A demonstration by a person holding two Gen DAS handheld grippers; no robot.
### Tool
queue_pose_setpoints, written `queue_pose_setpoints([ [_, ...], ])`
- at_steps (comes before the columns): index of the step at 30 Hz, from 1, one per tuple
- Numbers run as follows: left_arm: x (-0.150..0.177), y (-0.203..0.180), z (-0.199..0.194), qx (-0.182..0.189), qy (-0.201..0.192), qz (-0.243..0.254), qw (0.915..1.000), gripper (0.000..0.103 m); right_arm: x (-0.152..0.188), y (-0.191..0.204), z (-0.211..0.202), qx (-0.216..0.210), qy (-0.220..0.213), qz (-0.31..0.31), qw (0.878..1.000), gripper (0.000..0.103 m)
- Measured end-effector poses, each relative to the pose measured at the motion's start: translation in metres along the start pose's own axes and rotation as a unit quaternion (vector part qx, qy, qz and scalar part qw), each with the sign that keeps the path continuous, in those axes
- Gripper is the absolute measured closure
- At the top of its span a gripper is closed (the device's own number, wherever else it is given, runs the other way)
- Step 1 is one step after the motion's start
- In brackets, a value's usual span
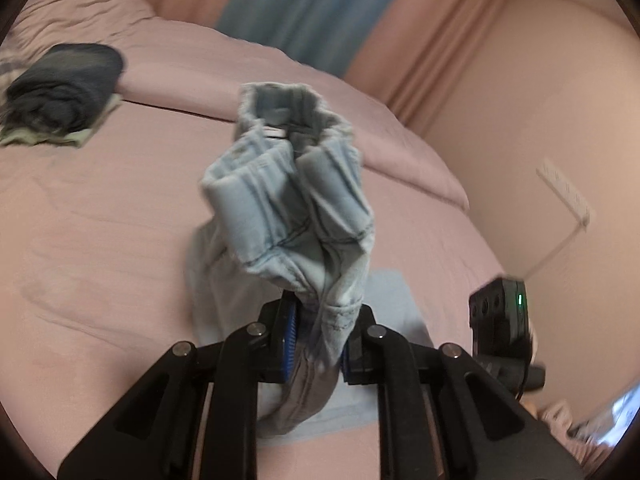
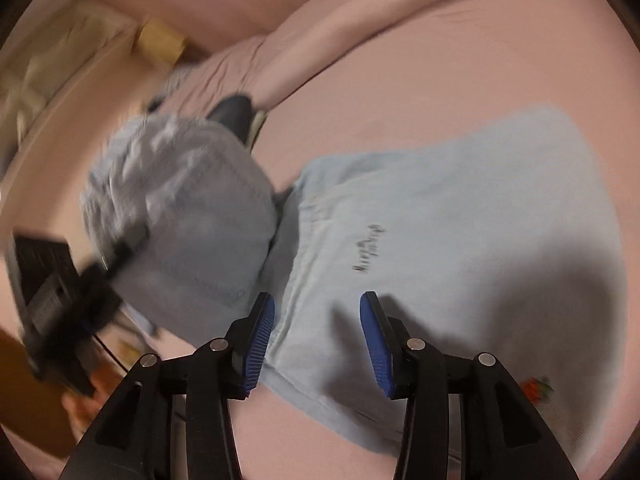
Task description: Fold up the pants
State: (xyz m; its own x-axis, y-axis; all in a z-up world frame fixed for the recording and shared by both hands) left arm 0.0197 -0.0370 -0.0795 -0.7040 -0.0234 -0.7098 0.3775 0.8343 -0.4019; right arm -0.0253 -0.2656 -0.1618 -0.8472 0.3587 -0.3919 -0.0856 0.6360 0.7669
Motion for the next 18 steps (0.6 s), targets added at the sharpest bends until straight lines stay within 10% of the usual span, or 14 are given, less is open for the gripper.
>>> queue_pose_setpoints([
  [3,0.011,-0.021,0.021,0.005,0.032,0.037,0.9988,0.088,0.002,-0.027,-0.015,-0.096,-0.031,0.094,0.99,0.048],
  [8,0.037,-0.047,0.057,-0.005,0.095,0.106,0.9898,0.086,0.003,-0.064,-0.024,-0.251,-0.068,0.23,0.938,0.031],
  [12,0.049,-0.055,0.069,-0.008,0.122,0.135,0.9832,0.073,0.003,-0.068,-0.02,-0.253,-0.061,0.255,0.931,0.03],
  [15,0.053,-0.055,0.069,0.0,0.136,0.129,0.9823,0.021,0.003,-0.064,-0.019,-0.24,-0.047,0.249,0.937,0.028],
  [18,0.057,-0.052,0.063,0.007,0.135,0.116,0.9841,0.021,0.002,-0.064,-0.023,-0.231,-0.041,0.251,0.939,0.022],
])
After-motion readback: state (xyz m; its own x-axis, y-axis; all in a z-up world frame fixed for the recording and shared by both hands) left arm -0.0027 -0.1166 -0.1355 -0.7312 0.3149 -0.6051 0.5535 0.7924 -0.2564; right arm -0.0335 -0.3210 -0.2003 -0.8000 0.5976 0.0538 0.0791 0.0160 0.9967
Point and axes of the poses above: each gripper's, at about its wrist camera, not at the fingertips, and z roughly the way its jaws point, y to its left, x to its underside, the point moved 2 cm from there along z, roughly the way its jaws point, and after that the axes turned 2 degrees about z, right-handed, at the moved point
